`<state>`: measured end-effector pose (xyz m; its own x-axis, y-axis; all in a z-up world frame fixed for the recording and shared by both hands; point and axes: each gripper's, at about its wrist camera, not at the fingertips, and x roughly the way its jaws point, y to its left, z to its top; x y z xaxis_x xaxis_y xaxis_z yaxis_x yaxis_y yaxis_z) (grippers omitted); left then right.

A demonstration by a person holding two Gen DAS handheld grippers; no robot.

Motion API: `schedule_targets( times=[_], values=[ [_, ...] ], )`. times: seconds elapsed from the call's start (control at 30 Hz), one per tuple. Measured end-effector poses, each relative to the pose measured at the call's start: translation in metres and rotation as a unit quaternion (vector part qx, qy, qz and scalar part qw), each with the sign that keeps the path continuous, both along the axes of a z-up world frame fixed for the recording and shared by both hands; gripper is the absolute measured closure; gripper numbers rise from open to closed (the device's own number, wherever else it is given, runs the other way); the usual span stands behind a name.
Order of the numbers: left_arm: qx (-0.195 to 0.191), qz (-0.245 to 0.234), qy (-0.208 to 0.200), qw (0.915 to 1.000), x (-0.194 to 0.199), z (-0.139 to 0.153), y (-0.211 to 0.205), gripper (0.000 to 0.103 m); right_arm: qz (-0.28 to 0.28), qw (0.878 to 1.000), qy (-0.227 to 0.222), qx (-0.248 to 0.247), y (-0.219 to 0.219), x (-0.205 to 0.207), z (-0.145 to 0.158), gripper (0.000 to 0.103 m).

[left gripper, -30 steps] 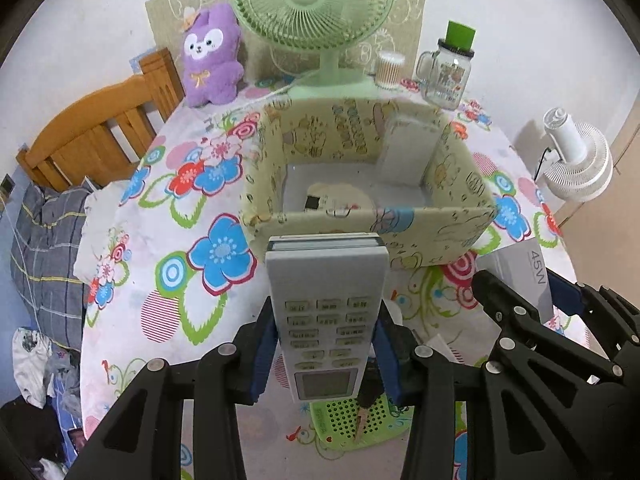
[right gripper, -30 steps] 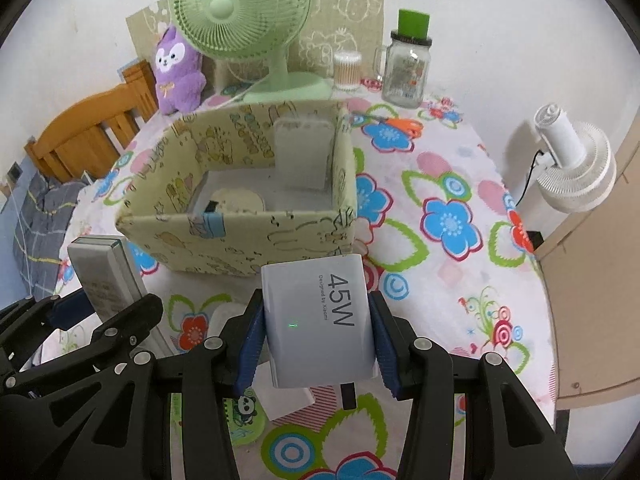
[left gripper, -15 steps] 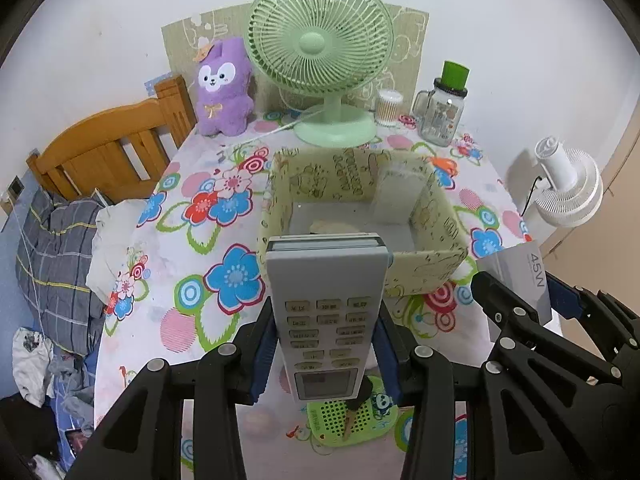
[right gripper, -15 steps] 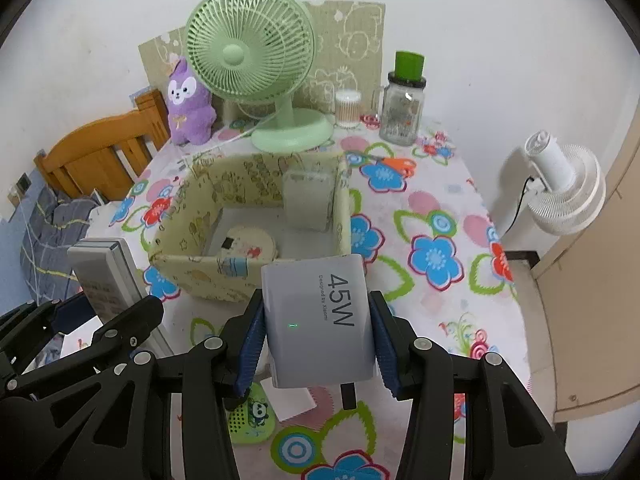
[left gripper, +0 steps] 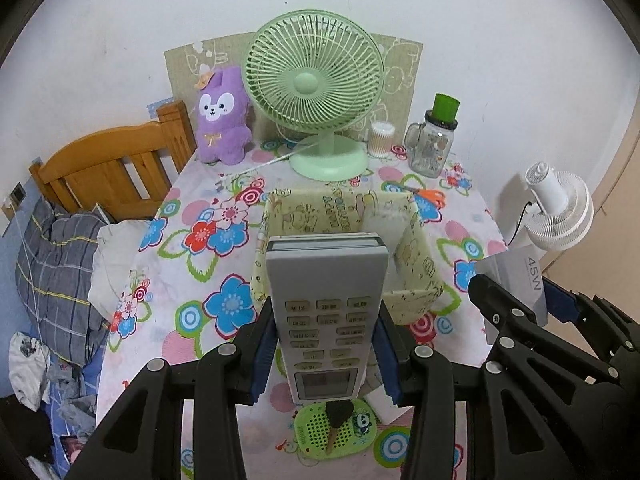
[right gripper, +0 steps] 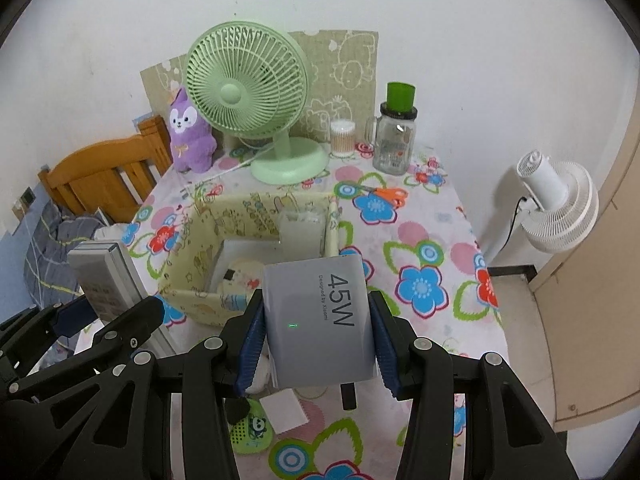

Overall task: Organize rigid objects
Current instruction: 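Lift and carry the remote and charger over the fabric box with both tools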

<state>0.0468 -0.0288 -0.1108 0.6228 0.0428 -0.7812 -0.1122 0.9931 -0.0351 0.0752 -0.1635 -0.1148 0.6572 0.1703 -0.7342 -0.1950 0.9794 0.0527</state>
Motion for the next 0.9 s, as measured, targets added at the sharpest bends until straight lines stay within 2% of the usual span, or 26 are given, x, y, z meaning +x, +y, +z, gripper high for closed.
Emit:
schedule_targets(
  times=[0.5, 0.9],
  values=[
    [0.007, 0.009, -0.014, 0.9998, 0.028, 0.005, 0.000, 0.057, 0.018, 1.000, -0.013, 0.010, 0.000, 0.031, 0.004, 0.051],
    [0.001, 0.009, -0.004, 1.0000, 0.061, -0.001, 0.007, 0.057, 0.014, 1.000, 0.007, 0.011, 0.006, 0.067, -0.002, 0.051]
  ],
)
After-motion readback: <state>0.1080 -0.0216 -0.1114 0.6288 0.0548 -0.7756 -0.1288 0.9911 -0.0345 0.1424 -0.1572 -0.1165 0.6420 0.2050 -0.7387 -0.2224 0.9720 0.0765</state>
